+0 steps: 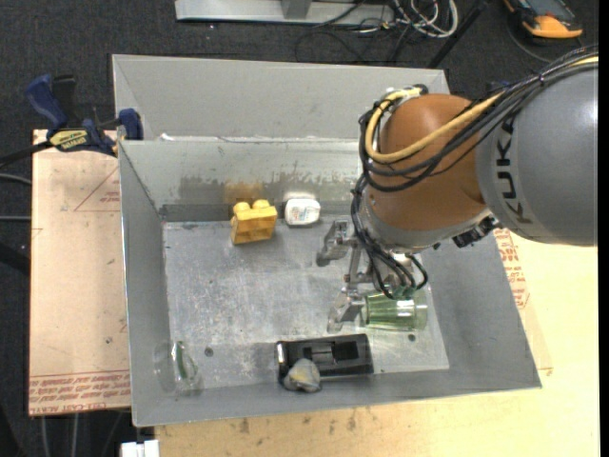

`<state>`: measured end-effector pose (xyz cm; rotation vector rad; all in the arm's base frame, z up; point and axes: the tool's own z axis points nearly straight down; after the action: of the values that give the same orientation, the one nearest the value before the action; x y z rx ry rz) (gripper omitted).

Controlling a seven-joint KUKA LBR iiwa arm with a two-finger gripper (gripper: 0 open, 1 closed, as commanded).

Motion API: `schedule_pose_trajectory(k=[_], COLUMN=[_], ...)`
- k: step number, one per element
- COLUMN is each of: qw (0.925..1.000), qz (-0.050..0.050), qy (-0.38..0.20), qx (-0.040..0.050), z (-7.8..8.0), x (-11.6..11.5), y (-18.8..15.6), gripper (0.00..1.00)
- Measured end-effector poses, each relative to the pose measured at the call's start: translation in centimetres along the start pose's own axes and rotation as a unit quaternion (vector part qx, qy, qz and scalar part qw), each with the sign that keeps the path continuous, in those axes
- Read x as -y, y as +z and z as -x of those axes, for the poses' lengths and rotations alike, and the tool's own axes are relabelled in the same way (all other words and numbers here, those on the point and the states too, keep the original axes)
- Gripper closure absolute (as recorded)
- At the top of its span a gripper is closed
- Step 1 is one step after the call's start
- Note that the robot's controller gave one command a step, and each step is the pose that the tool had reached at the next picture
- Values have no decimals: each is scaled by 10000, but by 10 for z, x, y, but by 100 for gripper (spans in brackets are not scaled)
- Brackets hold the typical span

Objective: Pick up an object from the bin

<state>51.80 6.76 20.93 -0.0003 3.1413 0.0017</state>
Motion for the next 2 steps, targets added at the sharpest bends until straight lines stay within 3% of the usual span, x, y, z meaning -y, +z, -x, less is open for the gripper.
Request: schedule_pose_trajectory(k=[1, 2], qw=[9993, 9960], qz=[0, 0], qy=[-375, -889], qx=[28, 24], z=[-4, -5], x=[-2, 3], y=[30, 95], gripper=[0, 0])
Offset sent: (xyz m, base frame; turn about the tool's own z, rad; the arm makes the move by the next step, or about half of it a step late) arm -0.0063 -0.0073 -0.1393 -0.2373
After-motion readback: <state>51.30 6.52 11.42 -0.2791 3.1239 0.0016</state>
